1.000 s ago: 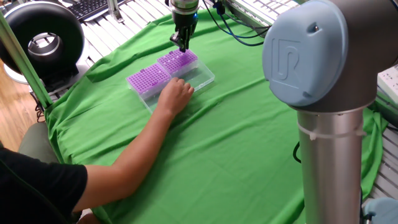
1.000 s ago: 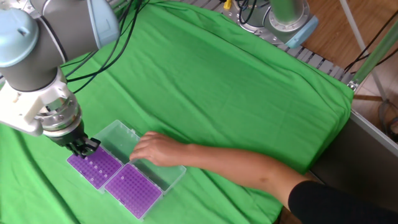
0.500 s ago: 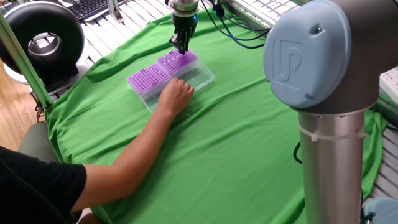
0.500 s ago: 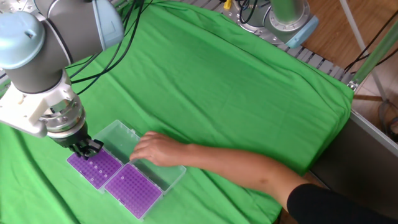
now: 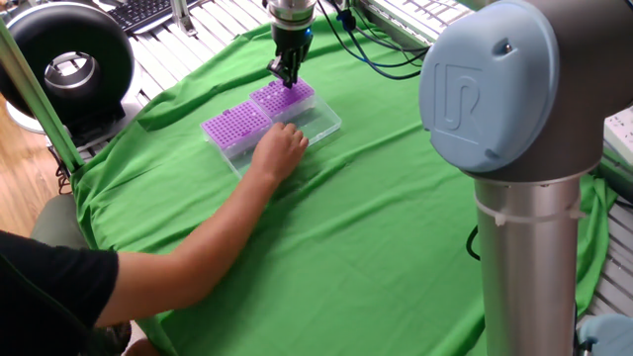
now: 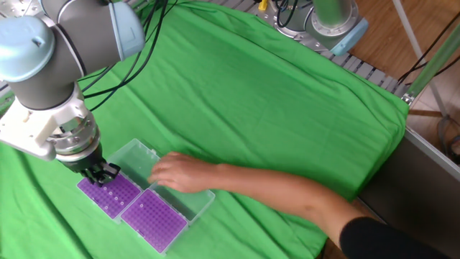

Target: Insert a small pipette tip into the holder for small pipette tips

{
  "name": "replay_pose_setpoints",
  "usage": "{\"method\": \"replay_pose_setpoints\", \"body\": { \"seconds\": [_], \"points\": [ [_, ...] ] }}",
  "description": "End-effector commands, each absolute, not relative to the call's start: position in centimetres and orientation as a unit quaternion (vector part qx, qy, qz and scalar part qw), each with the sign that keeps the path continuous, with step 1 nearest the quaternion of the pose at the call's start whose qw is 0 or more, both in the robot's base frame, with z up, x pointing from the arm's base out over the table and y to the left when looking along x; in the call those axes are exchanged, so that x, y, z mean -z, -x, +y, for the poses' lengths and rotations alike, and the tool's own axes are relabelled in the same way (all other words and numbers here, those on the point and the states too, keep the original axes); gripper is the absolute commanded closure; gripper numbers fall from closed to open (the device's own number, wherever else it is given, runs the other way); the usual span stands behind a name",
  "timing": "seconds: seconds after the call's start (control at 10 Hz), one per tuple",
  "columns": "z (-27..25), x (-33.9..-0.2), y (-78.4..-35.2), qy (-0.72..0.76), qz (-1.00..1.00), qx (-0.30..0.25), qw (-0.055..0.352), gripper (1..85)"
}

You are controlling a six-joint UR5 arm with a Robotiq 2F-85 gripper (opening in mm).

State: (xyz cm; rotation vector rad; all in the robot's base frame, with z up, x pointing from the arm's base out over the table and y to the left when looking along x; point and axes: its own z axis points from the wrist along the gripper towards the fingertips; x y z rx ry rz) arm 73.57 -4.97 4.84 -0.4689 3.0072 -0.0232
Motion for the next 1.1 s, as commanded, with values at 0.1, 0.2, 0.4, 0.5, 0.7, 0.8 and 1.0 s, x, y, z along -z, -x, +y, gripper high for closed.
{"method": "replay_pose_setpoints", "body": {
  "seconds": [0.1, 0.2, 0.4, 0.5, 0.7, 0.8, 1.0],
  "points": [
    [-4.67, -4.62, -73.71, 0.148, 0.988, 0.003, 0.053, 63.7],
    [-4.67, -4.61, -73.71, 0.148, 0.988, 0.003, 0.053, 63.7],
    [-4.69, -4.50, -73.70, 0.148, 0.988, 0.003, 0.053, 64.3],
    [-4.78, -4.41, -73.72, 0.149, 0.987, 0.003, 0.054, 64.7],
    [-4.79, -4.33, -73.76, 0.148, 0.987, 0.003, 0.055, 65.3],
    [-4.75, -4.27, -73.84, 0.148, 0.987, 0.001, 0.056, 66.0],
    [-4.60, -4.24, -73.88, 0.146, 0.988, -0.002, 0.058, 67.3]
  ]
}}
